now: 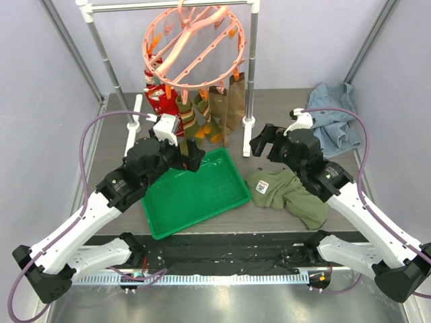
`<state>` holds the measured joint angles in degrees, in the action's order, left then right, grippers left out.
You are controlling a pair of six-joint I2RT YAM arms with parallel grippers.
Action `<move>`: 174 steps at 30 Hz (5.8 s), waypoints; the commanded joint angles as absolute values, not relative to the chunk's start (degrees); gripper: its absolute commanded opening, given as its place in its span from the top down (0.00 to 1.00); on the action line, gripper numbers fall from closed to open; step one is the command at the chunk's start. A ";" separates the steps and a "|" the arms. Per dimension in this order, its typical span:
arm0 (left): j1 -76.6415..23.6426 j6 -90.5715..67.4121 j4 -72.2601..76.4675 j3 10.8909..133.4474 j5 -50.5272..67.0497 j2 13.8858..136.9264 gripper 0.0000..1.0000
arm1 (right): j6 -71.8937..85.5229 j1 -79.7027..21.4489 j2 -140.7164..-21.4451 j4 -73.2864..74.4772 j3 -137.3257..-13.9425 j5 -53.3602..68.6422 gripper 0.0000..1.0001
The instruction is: Remove the socks clipped to the hanger
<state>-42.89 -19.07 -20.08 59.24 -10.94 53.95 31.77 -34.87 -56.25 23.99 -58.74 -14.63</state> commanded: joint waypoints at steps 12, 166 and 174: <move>-42.80 -19.25 -19.34 60.56 -11.78 54.23 0.00 | 22.88 -34.89 -53.61 1.82 -53.20 -23.02 0.02; -42.80 -18.72 -18.90 63.63 -0.97 56.69 1.00 | 29.70 -16.17 -104.24 -36.73 -91.58 47.72 0.33; -42.80 -18.72 -18.81 63.63 -1.05 57.04 1.00 | 30.15 -15.38 -103.71 -37.53 -91.41 47.37 0.57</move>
